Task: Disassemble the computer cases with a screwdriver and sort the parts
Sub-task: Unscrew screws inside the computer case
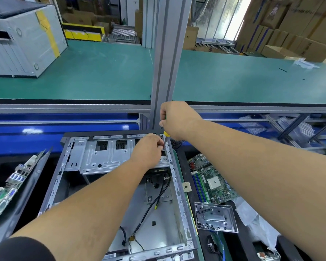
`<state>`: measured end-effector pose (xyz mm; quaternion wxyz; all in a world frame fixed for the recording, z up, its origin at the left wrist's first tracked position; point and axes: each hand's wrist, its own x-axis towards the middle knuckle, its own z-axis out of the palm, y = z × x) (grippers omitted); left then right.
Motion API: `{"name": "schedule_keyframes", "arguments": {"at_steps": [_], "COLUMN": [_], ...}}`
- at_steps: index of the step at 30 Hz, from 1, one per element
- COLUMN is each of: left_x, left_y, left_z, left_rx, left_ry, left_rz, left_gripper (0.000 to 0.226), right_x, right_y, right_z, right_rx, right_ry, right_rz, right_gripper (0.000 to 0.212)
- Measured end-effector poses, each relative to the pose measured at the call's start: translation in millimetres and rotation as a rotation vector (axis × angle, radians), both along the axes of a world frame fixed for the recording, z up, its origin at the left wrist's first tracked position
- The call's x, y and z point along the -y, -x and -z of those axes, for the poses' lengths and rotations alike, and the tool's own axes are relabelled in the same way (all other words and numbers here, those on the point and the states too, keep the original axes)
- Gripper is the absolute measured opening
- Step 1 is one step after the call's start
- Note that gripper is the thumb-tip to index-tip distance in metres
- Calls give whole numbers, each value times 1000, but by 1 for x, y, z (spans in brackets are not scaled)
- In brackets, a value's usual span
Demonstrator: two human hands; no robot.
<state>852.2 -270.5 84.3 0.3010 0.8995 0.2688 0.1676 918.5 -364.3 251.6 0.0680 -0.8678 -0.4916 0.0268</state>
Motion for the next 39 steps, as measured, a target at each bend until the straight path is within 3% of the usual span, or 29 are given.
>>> {"name": "schedule_keyframes", "arguments": {"at_steps": [5,25,30,34,37,39], "left_x": [2,4,5,7,6,1], "left_y": [-1,3,3,1,7,16], "left_z": [2,-3,-2,-3,-7,-10], "left_rx": [12,-1,6,0,58,218], "left_ry": [-6,-57,-60,-47,60,283], "left_rz": [-6,6,-11,-36,-158,-358], "left_gripper": [11,16,5,8,10,13], "right_x": [-3,0,1,2,5,10], "right_y": [-1,-1,-1,2,4,5], "right_z": [1,0,-2,-11,-23,-28], "right_rx": [16,-81,-84,-93,-98,-85], "right_ry": [12,-40,-65,-82,-185,-254], "right_rz": [-10,5,-5,-12,-1,7], "right_gripper": [11,12,15,13,13,15]}}
